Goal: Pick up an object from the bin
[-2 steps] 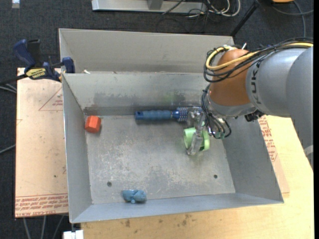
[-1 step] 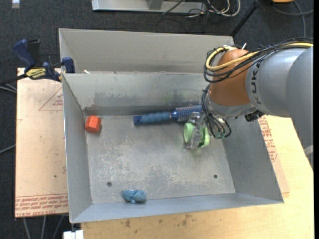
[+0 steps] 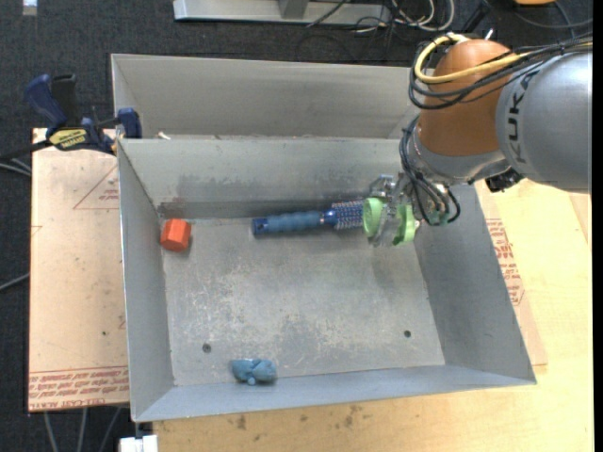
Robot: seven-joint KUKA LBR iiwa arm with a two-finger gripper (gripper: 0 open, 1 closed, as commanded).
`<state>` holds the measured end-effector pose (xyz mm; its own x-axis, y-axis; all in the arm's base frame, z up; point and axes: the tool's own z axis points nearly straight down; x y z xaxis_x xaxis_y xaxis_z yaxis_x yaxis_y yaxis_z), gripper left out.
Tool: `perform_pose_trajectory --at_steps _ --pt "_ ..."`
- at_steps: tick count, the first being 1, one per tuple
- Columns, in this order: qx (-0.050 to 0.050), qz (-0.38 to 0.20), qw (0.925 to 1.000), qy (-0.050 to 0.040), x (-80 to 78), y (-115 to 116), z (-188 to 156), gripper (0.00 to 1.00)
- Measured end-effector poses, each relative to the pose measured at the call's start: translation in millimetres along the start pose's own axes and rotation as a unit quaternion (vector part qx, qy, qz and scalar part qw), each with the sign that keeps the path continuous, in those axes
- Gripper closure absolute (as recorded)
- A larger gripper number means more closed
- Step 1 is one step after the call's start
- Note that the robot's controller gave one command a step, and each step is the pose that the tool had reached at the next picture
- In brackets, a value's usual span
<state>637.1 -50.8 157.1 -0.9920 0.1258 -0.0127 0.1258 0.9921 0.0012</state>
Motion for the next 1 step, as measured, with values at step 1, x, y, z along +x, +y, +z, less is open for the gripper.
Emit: perform_pose_trajectory --at_steps 1 --pt "0.0 -0.017 0.9998 -0.0001 -3.3 3.2 -93.7 1.0"
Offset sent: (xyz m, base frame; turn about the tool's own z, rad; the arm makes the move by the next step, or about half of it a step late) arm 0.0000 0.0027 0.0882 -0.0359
